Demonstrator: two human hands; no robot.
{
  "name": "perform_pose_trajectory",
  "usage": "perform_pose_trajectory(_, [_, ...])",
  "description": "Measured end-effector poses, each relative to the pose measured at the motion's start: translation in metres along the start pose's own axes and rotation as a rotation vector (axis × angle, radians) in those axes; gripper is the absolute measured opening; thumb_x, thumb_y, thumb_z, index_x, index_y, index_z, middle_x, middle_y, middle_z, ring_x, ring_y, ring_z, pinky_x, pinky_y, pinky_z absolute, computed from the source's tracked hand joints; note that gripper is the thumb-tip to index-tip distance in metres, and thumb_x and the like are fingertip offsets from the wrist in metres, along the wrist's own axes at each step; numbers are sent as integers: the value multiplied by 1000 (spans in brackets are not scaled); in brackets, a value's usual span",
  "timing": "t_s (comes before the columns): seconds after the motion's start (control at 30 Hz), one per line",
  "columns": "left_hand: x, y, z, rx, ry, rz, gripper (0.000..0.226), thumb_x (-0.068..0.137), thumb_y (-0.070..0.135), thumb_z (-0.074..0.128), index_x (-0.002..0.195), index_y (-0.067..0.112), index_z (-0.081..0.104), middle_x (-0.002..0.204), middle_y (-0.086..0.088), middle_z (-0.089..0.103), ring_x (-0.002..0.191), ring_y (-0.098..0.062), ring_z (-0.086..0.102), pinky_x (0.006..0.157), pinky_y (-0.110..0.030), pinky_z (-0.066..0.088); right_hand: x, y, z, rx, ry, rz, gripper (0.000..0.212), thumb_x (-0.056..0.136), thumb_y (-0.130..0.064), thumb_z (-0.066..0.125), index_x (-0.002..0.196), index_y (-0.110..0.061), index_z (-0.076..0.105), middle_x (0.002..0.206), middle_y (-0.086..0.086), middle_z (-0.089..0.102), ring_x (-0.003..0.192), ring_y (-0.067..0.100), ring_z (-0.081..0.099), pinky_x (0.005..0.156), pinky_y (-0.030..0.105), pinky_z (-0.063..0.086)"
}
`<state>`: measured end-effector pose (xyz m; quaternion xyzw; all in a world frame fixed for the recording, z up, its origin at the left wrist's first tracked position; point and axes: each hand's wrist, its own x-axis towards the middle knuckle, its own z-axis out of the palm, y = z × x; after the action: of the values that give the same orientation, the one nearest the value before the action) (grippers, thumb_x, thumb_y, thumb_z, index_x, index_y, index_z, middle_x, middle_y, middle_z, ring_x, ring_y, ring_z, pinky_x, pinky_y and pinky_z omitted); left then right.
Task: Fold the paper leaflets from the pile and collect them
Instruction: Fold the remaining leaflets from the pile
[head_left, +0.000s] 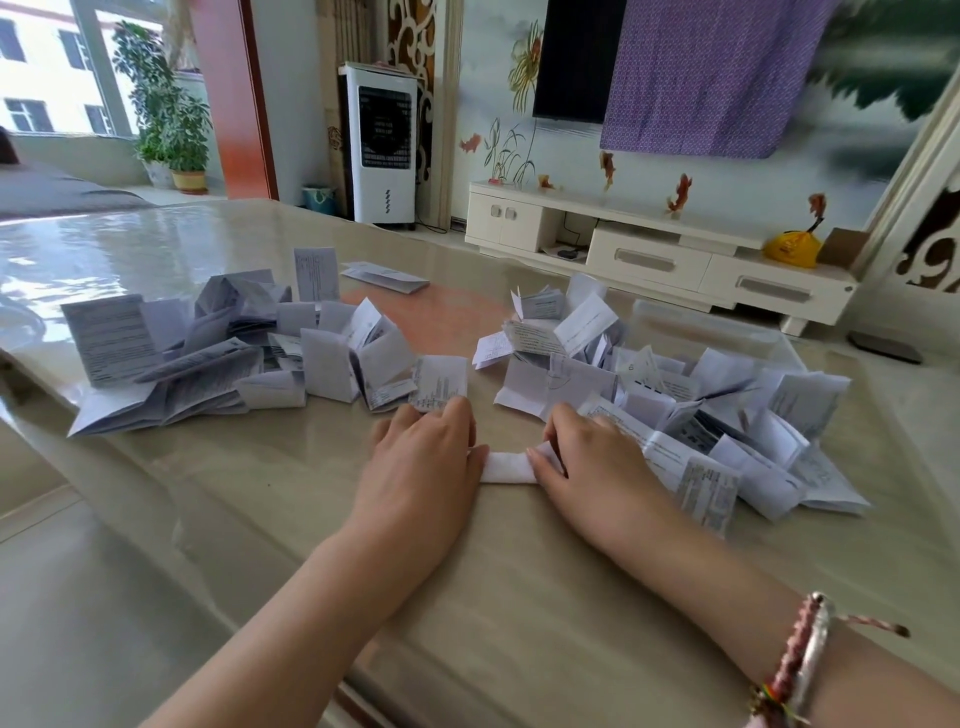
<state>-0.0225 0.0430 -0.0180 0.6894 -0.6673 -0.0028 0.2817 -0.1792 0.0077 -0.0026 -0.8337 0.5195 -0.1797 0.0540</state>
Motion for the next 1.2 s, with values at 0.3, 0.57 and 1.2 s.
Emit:
perform_pose_trajectory(0.3, [3,5,1,88,-19,71,6,98,21,39,93,24,37,103,8,58,101,-20,46,87,-29,28,-1,-1,6,-25,124,-88,38,89,-43,56,115,-24,37,116,-5,32,110,16,31,87,28,26])
perform_pose_trajectory(0.57, [3,4,-1,88,-12,93,7,97,19,40,92,24,40,102,8,59,102,-19,48,85,-28,26,-6,4,0,-90,104,-44,30,87,-12,46,108,-23,29,110,-5,22,108,17,29,81,27,22])
perform_pose_trajectory(1.2, [-13,-6,-10,52,-117,109,20,95,22,41,111,34,39,115,13,37,108,-17,36,87,-30,24,-10,23,-15,-68,-77,-396,24,88,-38,50,106,-29,64,105,-14,60,103,7,53,90,27,37])
